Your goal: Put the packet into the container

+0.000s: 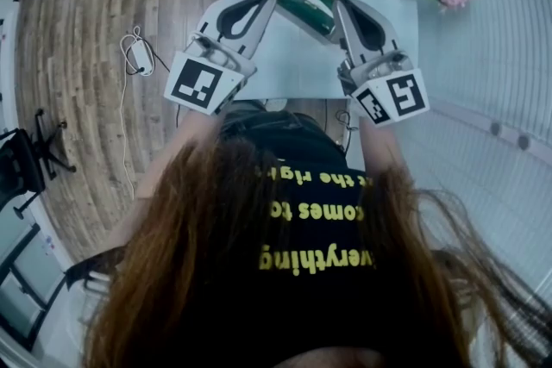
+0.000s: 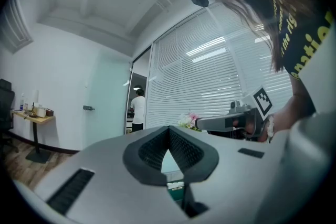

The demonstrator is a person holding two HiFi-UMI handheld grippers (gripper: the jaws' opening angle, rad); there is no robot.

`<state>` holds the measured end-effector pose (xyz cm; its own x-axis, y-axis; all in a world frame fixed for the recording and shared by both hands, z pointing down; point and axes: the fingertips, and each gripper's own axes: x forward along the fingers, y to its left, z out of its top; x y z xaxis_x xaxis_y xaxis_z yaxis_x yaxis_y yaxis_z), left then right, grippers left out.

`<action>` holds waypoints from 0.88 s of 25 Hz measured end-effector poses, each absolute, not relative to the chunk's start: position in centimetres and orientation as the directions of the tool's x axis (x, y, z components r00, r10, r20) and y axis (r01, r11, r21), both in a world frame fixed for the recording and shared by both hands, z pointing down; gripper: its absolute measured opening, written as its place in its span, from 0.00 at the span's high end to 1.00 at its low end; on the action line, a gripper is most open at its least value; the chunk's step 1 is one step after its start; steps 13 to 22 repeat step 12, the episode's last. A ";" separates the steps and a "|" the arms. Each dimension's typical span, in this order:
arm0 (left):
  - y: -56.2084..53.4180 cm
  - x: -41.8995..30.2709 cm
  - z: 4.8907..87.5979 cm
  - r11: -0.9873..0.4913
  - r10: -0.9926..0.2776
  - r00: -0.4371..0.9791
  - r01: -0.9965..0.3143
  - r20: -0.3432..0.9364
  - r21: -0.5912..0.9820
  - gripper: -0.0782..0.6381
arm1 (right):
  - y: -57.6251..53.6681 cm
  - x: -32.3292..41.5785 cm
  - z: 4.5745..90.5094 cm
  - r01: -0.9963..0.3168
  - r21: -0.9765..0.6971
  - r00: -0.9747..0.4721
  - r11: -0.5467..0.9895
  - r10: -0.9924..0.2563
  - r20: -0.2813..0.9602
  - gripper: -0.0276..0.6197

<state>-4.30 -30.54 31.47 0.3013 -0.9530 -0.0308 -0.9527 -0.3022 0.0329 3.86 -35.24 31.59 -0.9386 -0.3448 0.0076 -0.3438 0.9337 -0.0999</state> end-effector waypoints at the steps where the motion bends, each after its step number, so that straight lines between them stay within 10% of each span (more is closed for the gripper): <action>1: -30.5 -4.2 31.3 -0.304 -0.952 0.303 -0.952 -0.033 0.035 0.89 | -35.1 3.9 31.6 -0.342 -0.097 -0.939 0.935 -0.343 0.009 0.92; 22: -29.7 -3.8 30.2 -0.319 -0.947 0.318 -0.947 -0.048 0.021 0.89 | -33.5 4.2 30.1 -0.332 -0.095 -0.943 0.939 -0.334 -0.008 0.92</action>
